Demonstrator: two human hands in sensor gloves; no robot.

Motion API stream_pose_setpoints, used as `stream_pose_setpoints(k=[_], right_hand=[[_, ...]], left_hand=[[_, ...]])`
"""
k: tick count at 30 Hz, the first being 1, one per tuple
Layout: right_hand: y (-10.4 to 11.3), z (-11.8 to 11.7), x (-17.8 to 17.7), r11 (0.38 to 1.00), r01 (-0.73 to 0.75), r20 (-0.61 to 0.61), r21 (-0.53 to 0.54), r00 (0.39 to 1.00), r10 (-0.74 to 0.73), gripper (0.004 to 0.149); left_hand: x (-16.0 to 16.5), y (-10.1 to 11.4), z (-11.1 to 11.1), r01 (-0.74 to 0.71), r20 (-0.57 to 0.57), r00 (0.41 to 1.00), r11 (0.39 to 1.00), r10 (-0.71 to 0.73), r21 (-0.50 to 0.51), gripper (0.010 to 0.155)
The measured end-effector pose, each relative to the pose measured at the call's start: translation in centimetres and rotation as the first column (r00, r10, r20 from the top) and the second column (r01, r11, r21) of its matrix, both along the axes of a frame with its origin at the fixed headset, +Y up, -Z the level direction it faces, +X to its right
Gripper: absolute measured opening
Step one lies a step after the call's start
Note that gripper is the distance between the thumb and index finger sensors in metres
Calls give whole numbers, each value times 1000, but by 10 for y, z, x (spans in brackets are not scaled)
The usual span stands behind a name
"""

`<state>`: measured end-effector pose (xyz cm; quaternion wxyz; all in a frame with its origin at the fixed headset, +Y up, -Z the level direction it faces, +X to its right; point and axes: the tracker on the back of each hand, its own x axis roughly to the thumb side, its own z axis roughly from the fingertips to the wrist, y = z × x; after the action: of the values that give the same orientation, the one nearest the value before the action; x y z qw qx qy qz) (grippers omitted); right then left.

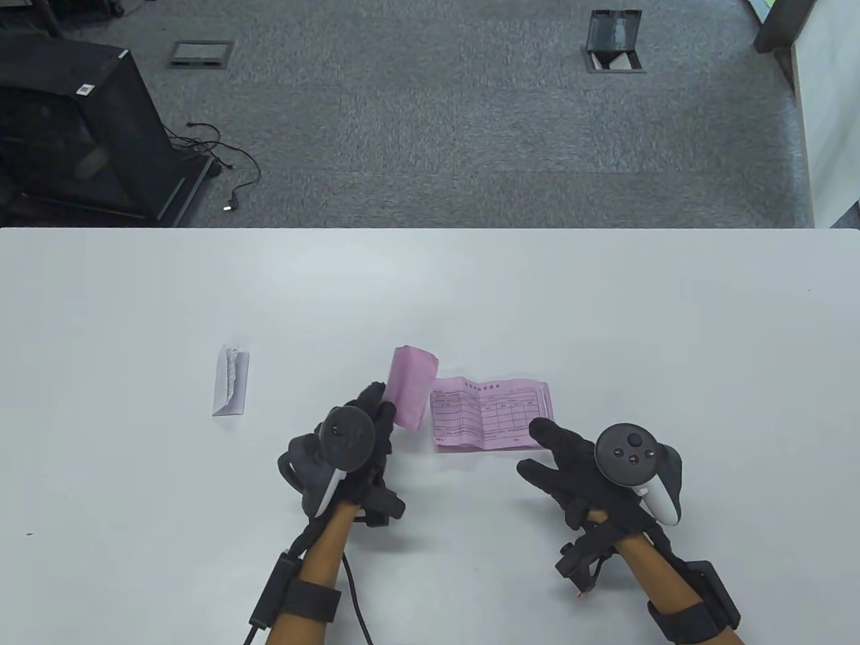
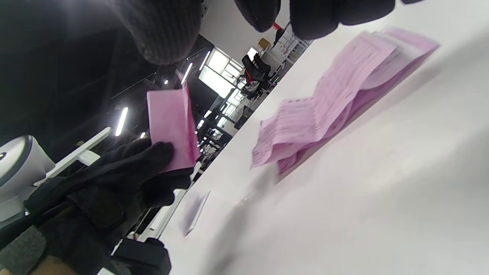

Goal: Unfold folded invoices and stack

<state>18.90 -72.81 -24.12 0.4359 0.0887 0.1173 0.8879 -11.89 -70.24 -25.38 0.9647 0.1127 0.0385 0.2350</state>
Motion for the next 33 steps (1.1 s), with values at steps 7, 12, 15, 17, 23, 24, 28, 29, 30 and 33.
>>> stream_pose_setpoints(k=[7,12,15,17,23,24,28,29,30,33], right_hand=[[-12,10,-12,970,193,-21,-149,980,-198,90],[-21,6,-7,950,252,58,-183,968,-246,70],[-27,3,-3,932,306,111,-191,951,-290,51],[-30,2,-2,920,332,118,-207,942,-314,43],[-31,1,1,933,309,93,-184,951,-296,40],[-31,1,0,931,311,91,-189,950,-299,40],[-33,2,-2,954,250,91,-163,967,-237,38],[-34,2,-2,959,238,104,-156,969,-224,37],[-34,3,-2,965,222,120,-143,971,-205,37],[-33,5,0,989,105,173,-102,981,-86,36]], left_hand=[[56,-7,40,-23,181,983,1000,22,8,44],[65,-23,46,-122,234,964,992,126,-33,44],[64,-33,45,-232,310,916,966,255,-111,44],[61,-39,46,-302,316,886,939,340,-165,44],[49,-47,46,-376,286,856,898,432,-231,44],[48,-48,46,-382,281,853,892,441,-240,44],[45,-51,47,-353,241,881,905,407,-236,47],[46,-50,48,-321,237,900,923,367,-210,49],[46,-47,49,-263,247,921,950,300,-171,51],[46,-34,58,-158,236,959,987,156,-11,61]])
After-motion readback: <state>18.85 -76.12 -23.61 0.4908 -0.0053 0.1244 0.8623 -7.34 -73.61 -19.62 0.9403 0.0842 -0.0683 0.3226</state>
